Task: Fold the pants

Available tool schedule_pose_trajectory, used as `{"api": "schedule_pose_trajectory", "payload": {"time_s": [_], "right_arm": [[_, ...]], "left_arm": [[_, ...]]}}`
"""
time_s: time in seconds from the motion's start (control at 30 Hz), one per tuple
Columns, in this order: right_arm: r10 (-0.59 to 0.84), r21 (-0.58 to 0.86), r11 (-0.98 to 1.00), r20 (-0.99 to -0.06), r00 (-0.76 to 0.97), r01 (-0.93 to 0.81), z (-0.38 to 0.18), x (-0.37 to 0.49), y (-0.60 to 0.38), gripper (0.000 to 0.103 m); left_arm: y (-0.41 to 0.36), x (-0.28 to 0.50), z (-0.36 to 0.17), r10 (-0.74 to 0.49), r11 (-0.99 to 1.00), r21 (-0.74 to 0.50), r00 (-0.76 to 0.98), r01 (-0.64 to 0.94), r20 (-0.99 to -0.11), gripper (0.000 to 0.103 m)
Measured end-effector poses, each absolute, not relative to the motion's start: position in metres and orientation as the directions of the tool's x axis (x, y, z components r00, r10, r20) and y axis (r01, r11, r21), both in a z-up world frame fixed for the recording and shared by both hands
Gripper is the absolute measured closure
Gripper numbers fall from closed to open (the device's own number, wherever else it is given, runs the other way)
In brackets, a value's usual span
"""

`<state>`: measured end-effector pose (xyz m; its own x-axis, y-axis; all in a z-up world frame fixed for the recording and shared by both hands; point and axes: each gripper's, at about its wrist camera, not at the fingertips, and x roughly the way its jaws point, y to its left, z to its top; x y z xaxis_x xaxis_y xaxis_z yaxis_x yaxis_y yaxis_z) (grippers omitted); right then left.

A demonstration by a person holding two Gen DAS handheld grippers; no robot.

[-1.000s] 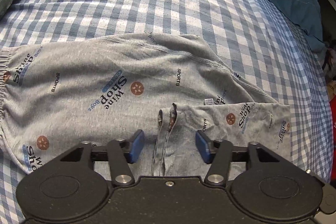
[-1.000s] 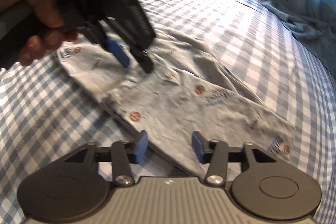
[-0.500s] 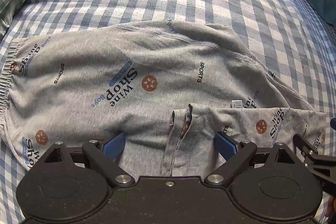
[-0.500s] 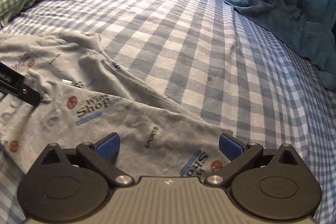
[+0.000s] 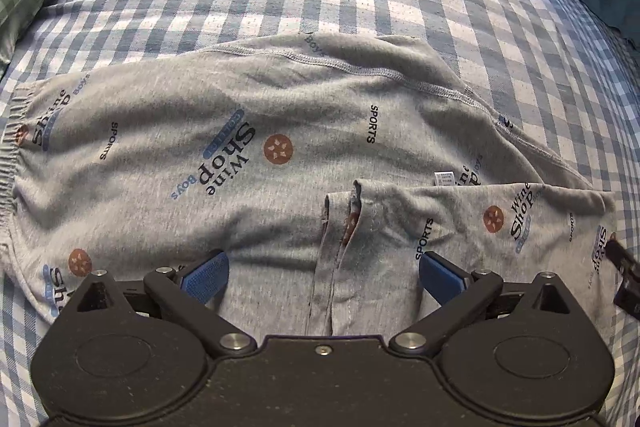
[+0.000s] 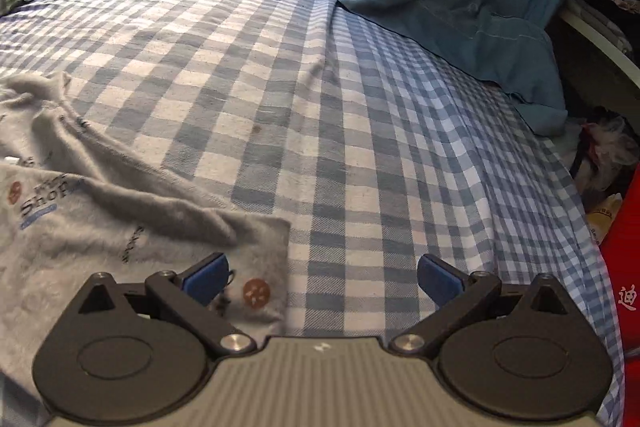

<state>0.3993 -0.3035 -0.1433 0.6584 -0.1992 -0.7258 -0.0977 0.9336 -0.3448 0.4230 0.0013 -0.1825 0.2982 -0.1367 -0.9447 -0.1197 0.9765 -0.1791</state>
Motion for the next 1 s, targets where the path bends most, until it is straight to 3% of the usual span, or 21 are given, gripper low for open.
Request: {"api": "schedule_pose_trajectory", "payload": {"time_s": [0.3,0.57,0.83,1.0], "right_arm": [[-0.181,-0.35,0.917,-0.793,0.582,-0.191,-0.164,0.334,-0.256,0.0],[-0.098,-0.313,0.919,-0.77,0.63,-0.239,-0.139,0.343,-0.217,0.0],[0.08,-0.237,0.88,-0.78,0.62,-0.411,-0.134,0.365,-0.132,0.0],[0.076,-0.247,0.867,-0.792,0.606,-0.432,-0.135,0.374,-0.096,0.0]], "left_arm": [[0.037,0.367,-0.182,-0.068,0.966,-0.134,0.281,-0.222,-0.957,0.002],[0.106,0.314,-0.169,-0.002,0.921,-0.13,0.33,-0.367,-0.944,0.002],[0.188,0.312,-0.167,0.067,0.834,-0.168,0.399,-0.526,-0.915,0.002],[0.215,0.326,-0.166,0.092,0.812,-0.195,0.45,-0.55,-0.888,0.002]]}}
